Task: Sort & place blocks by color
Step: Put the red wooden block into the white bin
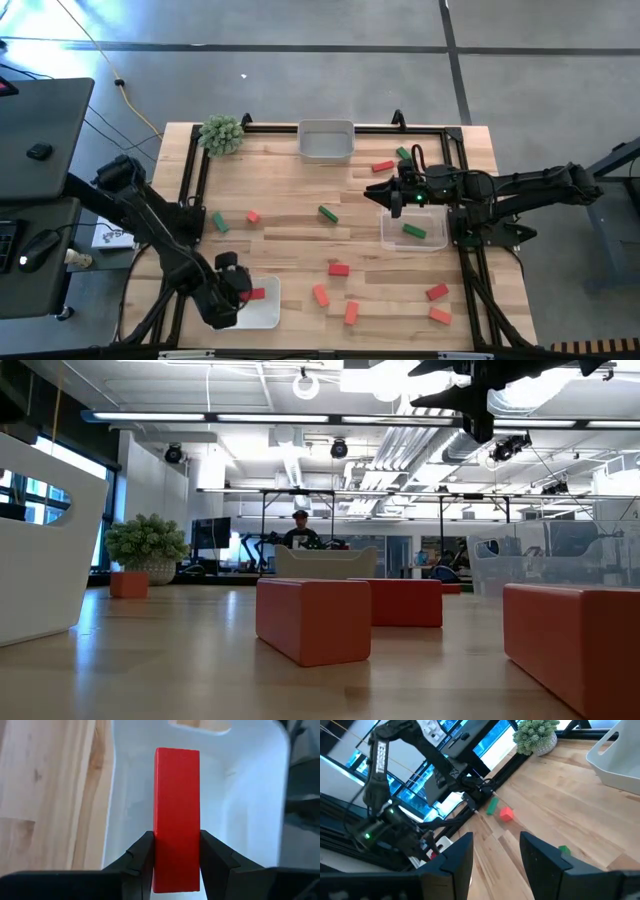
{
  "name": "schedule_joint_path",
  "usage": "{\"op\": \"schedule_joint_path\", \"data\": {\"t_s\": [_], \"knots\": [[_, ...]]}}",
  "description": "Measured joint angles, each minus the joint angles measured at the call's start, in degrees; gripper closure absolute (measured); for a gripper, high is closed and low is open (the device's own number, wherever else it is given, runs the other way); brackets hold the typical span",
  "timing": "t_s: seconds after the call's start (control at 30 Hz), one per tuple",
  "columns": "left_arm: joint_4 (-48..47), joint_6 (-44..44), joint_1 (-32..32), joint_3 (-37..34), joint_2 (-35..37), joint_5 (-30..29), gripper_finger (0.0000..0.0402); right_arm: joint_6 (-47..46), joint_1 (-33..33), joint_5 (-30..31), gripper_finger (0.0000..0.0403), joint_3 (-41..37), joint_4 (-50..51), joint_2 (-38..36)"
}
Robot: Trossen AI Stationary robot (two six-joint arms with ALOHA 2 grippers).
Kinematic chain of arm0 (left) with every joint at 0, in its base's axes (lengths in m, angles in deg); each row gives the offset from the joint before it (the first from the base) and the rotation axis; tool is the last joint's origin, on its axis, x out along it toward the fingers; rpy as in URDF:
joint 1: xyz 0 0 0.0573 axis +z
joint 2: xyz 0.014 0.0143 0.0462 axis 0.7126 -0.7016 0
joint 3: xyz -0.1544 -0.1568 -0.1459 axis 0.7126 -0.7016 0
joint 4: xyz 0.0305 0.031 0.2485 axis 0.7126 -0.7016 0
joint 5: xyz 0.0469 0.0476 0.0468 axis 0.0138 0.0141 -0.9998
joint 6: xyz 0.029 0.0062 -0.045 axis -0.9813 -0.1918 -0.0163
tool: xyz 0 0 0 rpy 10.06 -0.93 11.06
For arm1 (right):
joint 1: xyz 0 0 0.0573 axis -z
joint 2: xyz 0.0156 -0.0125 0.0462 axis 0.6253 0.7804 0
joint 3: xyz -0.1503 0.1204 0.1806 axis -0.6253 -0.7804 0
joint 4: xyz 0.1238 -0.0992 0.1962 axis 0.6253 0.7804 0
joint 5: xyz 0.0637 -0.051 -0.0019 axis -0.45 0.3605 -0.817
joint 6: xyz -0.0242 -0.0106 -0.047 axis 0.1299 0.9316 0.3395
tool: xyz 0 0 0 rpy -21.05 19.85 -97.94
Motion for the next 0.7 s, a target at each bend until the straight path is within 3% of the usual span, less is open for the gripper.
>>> {"op": "schedule_joint_path", "data": {"t_s": [0.37, 0.7], "knots": [[4.22, 0.13, -0.62, 0.00, -9.73, 3.16, 0.0302, -1.43, 0.00, 0.00, 0.0252, 0.00, 0.07, 0.02], [4.56, 0.49, -0.03, 0.00, -11.92, 4.34, 0.0280, -1.43, 0.00, 0.00, 0.0252, 0.00, 0.48, 0.01]]}}
